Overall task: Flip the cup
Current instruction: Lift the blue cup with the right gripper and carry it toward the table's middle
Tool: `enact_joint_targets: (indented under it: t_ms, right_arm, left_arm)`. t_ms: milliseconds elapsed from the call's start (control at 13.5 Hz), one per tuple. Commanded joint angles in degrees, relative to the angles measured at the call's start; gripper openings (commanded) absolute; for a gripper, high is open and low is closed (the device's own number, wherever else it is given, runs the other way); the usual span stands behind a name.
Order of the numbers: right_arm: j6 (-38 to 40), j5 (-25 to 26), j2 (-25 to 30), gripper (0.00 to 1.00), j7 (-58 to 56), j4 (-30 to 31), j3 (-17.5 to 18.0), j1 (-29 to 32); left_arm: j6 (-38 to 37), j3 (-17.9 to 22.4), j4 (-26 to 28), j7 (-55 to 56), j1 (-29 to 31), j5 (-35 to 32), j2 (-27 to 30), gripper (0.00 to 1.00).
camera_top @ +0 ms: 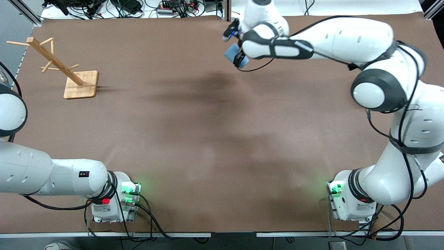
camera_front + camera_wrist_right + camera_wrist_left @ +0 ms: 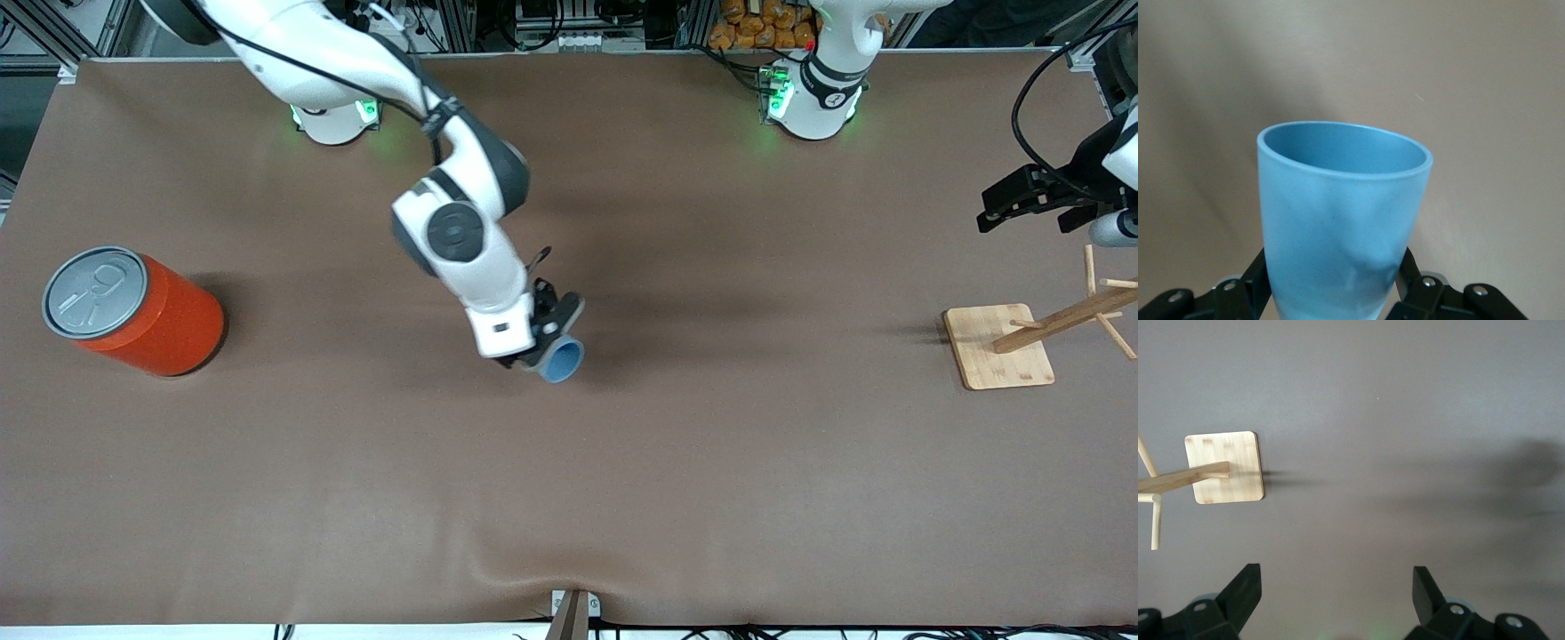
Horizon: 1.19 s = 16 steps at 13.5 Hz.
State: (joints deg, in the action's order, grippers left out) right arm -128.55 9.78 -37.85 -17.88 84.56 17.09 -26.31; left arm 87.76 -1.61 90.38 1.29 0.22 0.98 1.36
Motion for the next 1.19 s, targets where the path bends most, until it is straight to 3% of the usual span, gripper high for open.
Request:
enact_joint_targets:
  t_ms: [0,296,444,741,889,1111]
  right_arm:
    - [-0.11,7.69,-4.59,0.00,-3.74,-4.05,-0.30,-4.26]
    - [-3.54,14.74,-9.95,0.00,-4.97,-5.89,-0.74,-9.37]
    - [-3.55,15.01,-12.67,0.00,-4.97,-7.82,-0.83,-11.04]
    - [-3.54,15.10,-14.97,0.00,-4.71,-10.29,-3.01,-14.90]
    - [-3.63,15.01,-15.58,0.00,-4.36,-10.29,-4.60,-16.58]
    - [-3.63,15.01,-15.76,0.00,-4.53,-10.29,-4.61,-16.58]
  left_arm:
    - [-0.74,-0.15,-2.83,-0.94,0.31,0.16,-1.53,1.00]
    - [-1.18,1.17,-5.74,-0.76,0.48,3.77,-3.21,1.00]
    - [-1.79,2.13,-5.74,-1.03,0.48,4.29,-3.21,1.00]
    - [-3.21,4.07,-5.39,-1.03,1.36,11.65,-3.47,1.00]
    - [-3.12,4.33,-5.30,-0.50,2.85,16.67,-6.18,1.00]
    - [-3.21,3.55,-4.34,-0.41,1.37,17.13,-12.32,1.00]
